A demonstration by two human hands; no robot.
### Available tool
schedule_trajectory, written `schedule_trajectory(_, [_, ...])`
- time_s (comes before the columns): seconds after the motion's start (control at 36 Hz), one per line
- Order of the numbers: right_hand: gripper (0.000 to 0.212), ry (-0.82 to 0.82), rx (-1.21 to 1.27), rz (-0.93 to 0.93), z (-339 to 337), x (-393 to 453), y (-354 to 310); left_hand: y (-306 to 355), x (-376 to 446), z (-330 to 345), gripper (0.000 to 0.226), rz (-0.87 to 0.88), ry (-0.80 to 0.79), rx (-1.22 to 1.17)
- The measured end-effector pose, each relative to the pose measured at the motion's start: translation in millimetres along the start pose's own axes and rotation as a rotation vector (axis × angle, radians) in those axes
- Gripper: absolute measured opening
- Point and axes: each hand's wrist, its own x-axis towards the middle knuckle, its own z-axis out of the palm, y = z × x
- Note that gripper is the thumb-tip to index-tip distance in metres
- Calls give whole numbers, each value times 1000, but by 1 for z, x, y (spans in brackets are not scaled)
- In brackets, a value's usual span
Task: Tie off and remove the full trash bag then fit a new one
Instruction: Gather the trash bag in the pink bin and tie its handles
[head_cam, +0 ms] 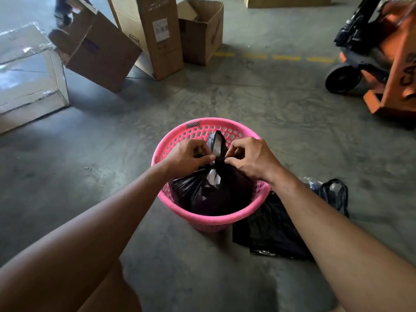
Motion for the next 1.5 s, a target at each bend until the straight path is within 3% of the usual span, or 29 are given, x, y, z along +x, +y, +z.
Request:
schedule_trajectory(0.25, [3, -26, -89, 77, 0, -12, 21, -11, -8, -6, 10, 43, -52, 309])
schedule_trajectory(0.42, [4, -4, -75, 43, -4, -16, 21, 6, -4, 7, 36, 194, -158, 446])
schedule_trajectory(0.64, [5, 2, -113, 56, -4, -18, 28, 17, 12, 13, 26, 149, -206, 707])
schedule_trajectory(0.75, [21, 161, -125, 66, -14, -20, 39, 11, 5, 0, 28, 182, -106, 562])
schedule_trajectory(0.86, [29, 262, -141, 204, -25, -20, 58, -4, -15, -18, 24, 172, 143, 375])
schedule_trajectory(0.92, [39, 218, -145, 318, -25, -20, 65, -9, -28, -22, 24, 115, 116, 336])
schedule_trajectory(1.0, [56, 46, -154, 456, -16, -22, 68, -5, -45, -11, 41, 47, -78, 333])
schedule_trajectory(1.08, [39, 15, -91, 488, -2, -24, 65, 7, -43, 9, 59, 26, -139, 423])
schedule_trajectory(1.31, [27, 201, -123, 452, 15, -30, 63, 23, -7, 34, 50, 50, -140, 826])
schedule_trajectory(1.5, [26, 243, -118, 458, 19, -29, 65, 27, -3, 21, 33, 13, -6, 499])
